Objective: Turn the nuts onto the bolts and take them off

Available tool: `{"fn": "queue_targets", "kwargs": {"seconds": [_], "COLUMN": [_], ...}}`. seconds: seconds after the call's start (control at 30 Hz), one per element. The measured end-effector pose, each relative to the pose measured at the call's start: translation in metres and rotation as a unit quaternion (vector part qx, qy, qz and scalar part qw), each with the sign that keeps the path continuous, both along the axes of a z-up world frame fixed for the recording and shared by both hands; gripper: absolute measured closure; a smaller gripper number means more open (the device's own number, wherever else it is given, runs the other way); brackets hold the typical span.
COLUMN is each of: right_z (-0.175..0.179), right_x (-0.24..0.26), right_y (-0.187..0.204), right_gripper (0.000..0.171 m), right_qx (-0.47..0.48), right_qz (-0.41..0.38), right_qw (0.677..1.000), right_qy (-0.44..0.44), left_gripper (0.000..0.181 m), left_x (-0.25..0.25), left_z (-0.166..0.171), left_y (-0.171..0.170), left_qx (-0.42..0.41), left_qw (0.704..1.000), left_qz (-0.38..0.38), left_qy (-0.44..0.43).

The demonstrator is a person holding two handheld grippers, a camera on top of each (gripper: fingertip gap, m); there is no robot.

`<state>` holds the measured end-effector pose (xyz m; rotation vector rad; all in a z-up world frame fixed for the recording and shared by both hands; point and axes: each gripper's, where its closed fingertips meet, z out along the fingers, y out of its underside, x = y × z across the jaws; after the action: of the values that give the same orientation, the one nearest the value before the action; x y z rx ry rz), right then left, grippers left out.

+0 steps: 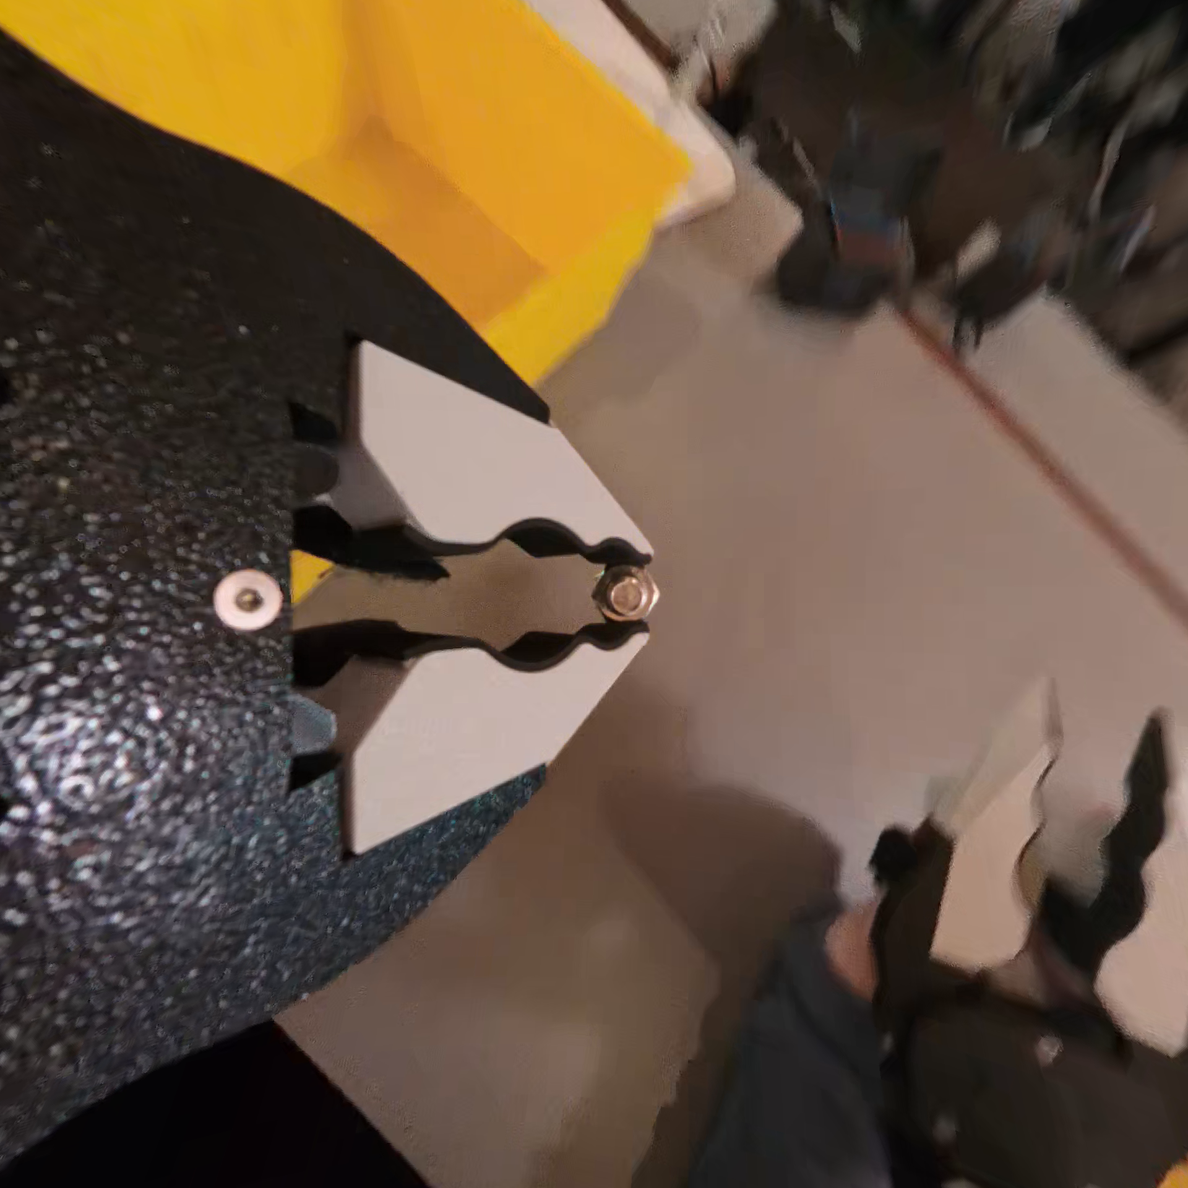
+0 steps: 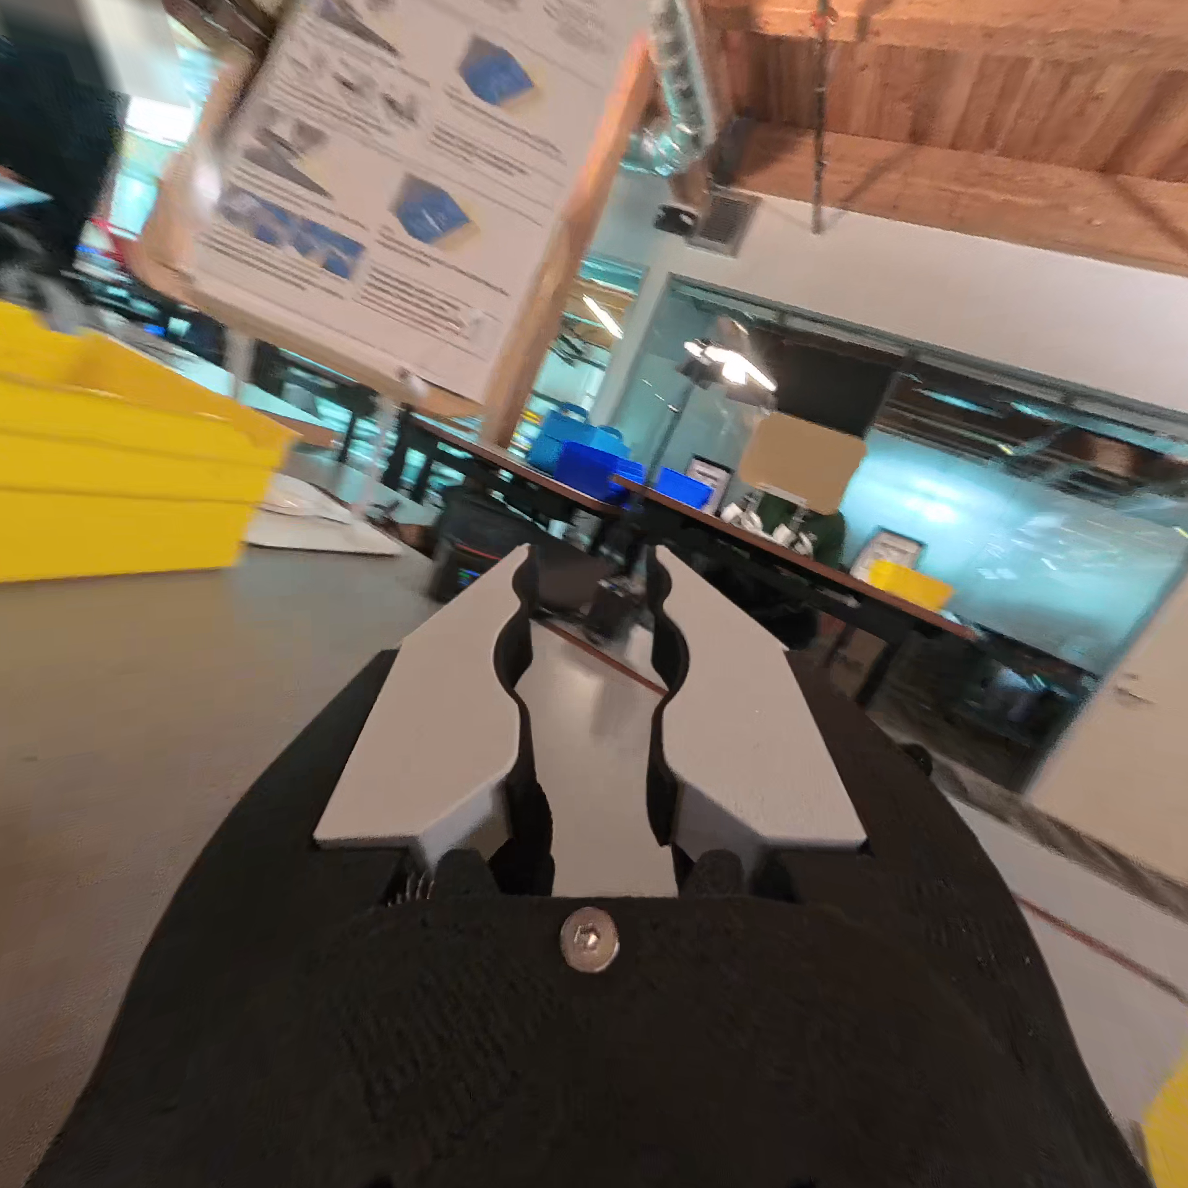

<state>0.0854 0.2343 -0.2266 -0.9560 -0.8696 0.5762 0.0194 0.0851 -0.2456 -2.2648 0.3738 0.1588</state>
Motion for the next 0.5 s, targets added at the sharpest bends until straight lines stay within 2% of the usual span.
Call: {"fn": "queue_targets", "kwargs": {"seconds": [0.1,0.2,0.5], "right_z": [-0.006,-0.002,-0.002], "right_x": [0.005,0.007,0.009], "right_y": [0.019,0.016,0.031], "right_gripper": [0.135,0.135,0.135], "right_qx": [-0.065,-0.057,-0.088], "right_qz": [-0.006,-0.001,0.007], "right_qw": [0.998,0.998,0.995], "right_qy": [0.017,0.028,0.041], "left_gripper": [0.165,0.165,0.165], "left_x": [0.030,0.042,0.053], "left_z": [-0.038,-0.063,-0.104], "left_y": [0.039,0.069,0.118], "left_qx": [-0.062,-0.085,-0.135], "left_qw": [0.997,0.995,0.988], "left_qz": [-0.038,-0.048,-0.071], "left_qy": [0.019,0.024,0.006]}}
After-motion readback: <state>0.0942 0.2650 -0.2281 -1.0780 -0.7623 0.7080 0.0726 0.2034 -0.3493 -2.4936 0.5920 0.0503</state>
